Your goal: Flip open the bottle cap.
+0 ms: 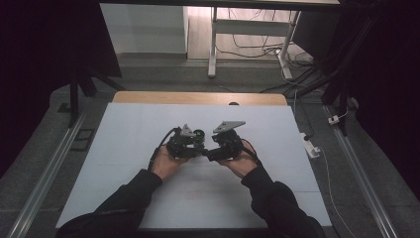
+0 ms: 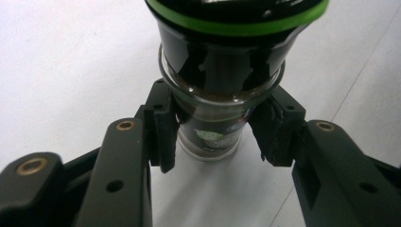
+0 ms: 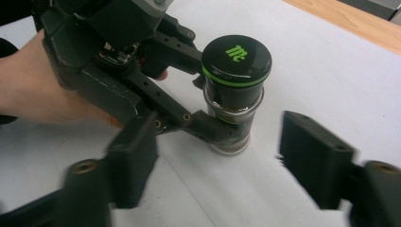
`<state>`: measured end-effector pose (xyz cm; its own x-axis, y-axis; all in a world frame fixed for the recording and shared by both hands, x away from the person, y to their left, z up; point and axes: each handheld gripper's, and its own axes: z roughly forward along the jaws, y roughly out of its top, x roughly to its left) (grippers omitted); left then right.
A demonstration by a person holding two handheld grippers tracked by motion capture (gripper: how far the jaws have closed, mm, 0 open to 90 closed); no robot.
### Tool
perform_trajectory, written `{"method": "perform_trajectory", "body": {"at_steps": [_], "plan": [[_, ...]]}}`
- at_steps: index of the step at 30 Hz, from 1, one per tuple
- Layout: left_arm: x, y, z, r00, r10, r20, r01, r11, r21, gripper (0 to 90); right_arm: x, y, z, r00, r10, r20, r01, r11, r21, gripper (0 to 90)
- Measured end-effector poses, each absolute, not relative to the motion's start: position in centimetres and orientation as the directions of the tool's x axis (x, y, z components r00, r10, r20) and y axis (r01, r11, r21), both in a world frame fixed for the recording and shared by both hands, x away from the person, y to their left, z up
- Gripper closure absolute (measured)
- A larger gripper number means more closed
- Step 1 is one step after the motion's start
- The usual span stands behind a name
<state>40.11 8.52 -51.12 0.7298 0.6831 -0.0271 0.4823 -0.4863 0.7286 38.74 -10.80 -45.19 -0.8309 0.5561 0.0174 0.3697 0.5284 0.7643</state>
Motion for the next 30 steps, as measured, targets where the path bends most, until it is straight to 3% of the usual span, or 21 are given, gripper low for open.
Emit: {"method": "perform_trajectory", "body": {"at_steps": [1,2,3,10,30], "plan": [[40.1,8.5,-51.1,0.732,0.681,-0.024,0.481,-0.491,0.727,54.3,38.8,-10.7,-45.2,-0.835,0.549,0.017,0.366,0.534,0.762,42.5],[40.1,8.6,-51.1,0.732,0.681,-0.024,0.481,-0.491,0.726,54.3,38.9,-10.7,-45.2,-0.841,0.541,0.019,0.365,0.542,0.757,53.9],[40.1,8.5,-51.1,0.73,0.683,-0.026,0.482,-0.487,0.729,54.3,38.9,-10.7,-45.2,-0.841,0.541,0.019,0.365,0.542,0.757,53.9],[40.1,8.5,-51.1,0.73,0.683,-0.026,0.483,-0.488,0.727,54.3,39.7,-10.9,-45.6,-0.855,0.517,0.046,0.377,0.557,0.74,88.5],[40.1,8.5,-51.1,0.73,0.683,-0.022,0.481,-0.49,0.726,54.4,40.4,-9.4,-45.7,-0.855,0.512,0.088,0.396,0.533,0.747,89.7]]}}
